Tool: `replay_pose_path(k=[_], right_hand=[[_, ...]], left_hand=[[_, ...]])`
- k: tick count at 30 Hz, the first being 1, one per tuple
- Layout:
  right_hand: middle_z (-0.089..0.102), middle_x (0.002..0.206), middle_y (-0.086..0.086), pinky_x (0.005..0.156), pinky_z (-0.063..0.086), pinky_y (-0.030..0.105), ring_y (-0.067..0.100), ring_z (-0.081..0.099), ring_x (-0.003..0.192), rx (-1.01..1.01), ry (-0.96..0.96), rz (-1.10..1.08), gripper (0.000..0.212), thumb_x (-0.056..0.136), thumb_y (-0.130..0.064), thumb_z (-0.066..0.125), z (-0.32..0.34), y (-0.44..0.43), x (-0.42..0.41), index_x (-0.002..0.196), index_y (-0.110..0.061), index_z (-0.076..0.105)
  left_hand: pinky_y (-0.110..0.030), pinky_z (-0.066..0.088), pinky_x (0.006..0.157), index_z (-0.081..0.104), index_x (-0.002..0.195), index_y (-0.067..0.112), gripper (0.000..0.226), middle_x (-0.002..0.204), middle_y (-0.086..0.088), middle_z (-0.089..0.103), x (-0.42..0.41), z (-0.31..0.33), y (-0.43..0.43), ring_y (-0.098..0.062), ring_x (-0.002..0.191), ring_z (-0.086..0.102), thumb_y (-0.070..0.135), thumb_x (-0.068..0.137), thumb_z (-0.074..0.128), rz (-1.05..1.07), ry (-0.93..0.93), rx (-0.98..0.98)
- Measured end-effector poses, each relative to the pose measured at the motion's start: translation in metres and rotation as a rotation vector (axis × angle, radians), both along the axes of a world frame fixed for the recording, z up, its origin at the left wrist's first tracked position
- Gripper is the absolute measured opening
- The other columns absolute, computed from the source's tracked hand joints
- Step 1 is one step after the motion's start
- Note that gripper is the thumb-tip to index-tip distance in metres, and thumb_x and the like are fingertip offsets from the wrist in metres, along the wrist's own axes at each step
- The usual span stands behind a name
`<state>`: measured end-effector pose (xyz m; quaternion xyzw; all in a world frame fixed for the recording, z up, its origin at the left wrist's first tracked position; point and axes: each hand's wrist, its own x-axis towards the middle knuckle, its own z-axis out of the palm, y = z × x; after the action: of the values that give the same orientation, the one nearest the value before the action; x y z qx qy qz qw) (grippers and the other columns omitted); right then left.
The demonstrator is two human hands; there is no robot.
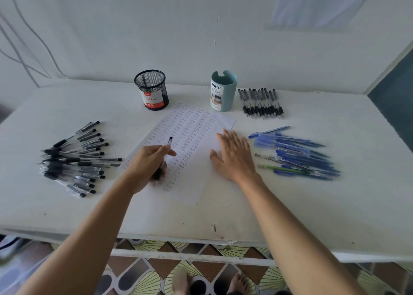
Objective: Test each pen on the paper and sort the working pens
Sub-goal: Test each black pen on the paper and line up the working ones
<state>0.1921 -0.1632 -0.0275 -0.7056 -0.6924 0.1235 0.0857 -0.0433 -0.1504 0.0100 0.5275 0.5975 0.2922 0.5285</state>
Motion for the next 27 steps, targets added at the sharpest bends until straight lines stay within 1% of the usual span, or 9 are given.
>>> replay_pose_path(k=[3, 7, 11, 14, 17, 21, 24, 25, 27], right_hand=[[0.004, 0.167, 0.005, 0.123, -0.004, 0.040, 0.021, -0.002, 0.154, 0.014, 0.026, 0.009, 0.065, 0.103, -0.045, 0.031, 0.000, -0.001, 0.002, 0.158, -0.016, 0.015], [0.008, 0.167, 0.007, 0.124, -0.001, 0.041, 0.023, 0.001, 0.154, 0.036, 0.027, 0.020, 0.067, 0.100, -0.049, 0.027, -0.002, -0.001, 0.002, 0.157, -0.015, 0.018], [0.008, 0.167, 0.005, 0.123, -0.003, 0.040, 0.022, 0.000, 0.154, 0.039, 0.016, 0.018, 0.065, 0.102, -0.050, 0.030, -0.005, -0.002, 0.003, 0.157, -0.017, 0.019], [0.008, 0.167, 0.003, 0.123, -0.004, 0.037, 0.019, 0.001, 0.154, 0.040, 0.050, -0.002, 0.068, 0.102, -0.049, 0.035, -0.004, -0.001, 0.003, 0.158, -0.015, 0.017], [0.013, 0.166, 0.002, 0.123, -0.002, 0.037, 0.018, 0.005, 0.154, 0.068, 0.090, -0.019, 0.069, 0.100, -0.049, 0.040, -0.003, 0.000, 0.004, 0.157, -0.014, 0.021], [0.020, 0.165, 0.002, 0.123, 0.002, 0.038, 0.018, 0.011, 0.153, 0.075, 0.150, -0.036, 0.065, 0.098, -0.046, 0.046, -0.003, 0.003, 0.005, 0.153, -0.016, 0.029], [0.037, 0.156, 0.002, 0.119, 0.015, 0.038, 0.022, 0.026, 0.146, 0.111, 0.228, -0.099, 0.056, 0.096, -0.042, 0.051, 0.000, 0.010, 0.003, 0.144, -0.015, 0.042], [0.043, 0.150, 0.002, 0.116, 0.020, 0.038, 0.023, 0.032, 0.142, 0.135, 0.251, -0.129, 0.053, 0.095, -0.043, 0.053, 0.001, 0.013, 0.002, 0.140, -0.015, 0.046], [0.051, 0.138, 0.004, 0.110, 0.025, 0.039, 0.025, 0.040, 0.133, 0.162, 0.244, -0.173, 0.052, 0.093, -0.048, 0.055, 0.006, 0.022, -0.002, 0.133, -0.015, 0.051]], left_hand=[[-0.025, 0.034, 0.049, 0.071, 0.100, 0.013, 0.019, 0.068, -0.006, 0.059, 0.011, 0.007, 0.011, -0.014, 0.054, 0.050, 0.026, 0.101, 0.057, -0.032, 0.110, -0.047], [-0.021, 0.039, 0.042, 0.065, 0.108, 0.015, 0.022, 0.091, -0.009, 0.072, 0.044, 0.003, 0.033, -0.013, 0.055, 0.057, 0.032, 0.096, 0.065, -0.157, 0.353, 0.086], [-0.026, 0.042, 0.056, 0.061, 0.111, 0.013, 0.030, 0.098, -0.008, 0.068, 0.083, -0.002, 0.051, -0.016, 0.073, 0.063, 0.036, 0.093, 0.067, -0.211, 0.561, 0.232], [-0.034, 0.048, 0.068, 0.061, 0.112, 0.010, 0.033, 0.104, -0.011, 0.065, 0.101, -0.005, 0.062, -0.026, 0.090, 0.062, 0.037, 0.093, 0.065, -0.178, 0.705, 0.313], [-0.038, 0.051, 0.069, 0.059, 0.111, 0.008, 0.037, 0.101, -0.013, 0.063, 0.108, -0.010, 0.068, -0.029, 0.089, 0.061, 0.040, 0.094, 0.064, -0.169, 0.749, 0.323], [-0.036, 0.050, 0.067, 0.060, 0.112, 0.010, 0.045, 0.099, -0.012, 0.065, 0.103, -0.013, 0.075, -0.029, 0.087, 0.063, 0.052, 0.096, 0.055, -0.119, 0.726, 0.331], [-0.033, 0.044, 0.068, 0.061, 0.114, 0.015, 0.037, 0.100, -0.008, 0.067, 0.093, -0.011, 0.084, -0.025, 0.087, 0.059, 0.046, 0.101, 0.046, -0.039, 0.786, 0.438], [-0.034, 0.043, 0.072, 0.061, 0.118, 0.016, 0.034, 0.106, -0.007, 0.067, 0.090, -0.013, 0.087, -0.025, 0.095, 0.058, 0.041, 0.102, 0.045, -0.031, 0.818, 0.503], [-0.044, 0.040, 0.096, 0.056, 0.133, 0.020, 0.038, 0.136, -0.008, 0.056, 0.084, -0.021, 0.095, -0.028, 0.127, 0.044, 0.035, 0.100, 0.044, -0.076, 0.896, 0.567]])
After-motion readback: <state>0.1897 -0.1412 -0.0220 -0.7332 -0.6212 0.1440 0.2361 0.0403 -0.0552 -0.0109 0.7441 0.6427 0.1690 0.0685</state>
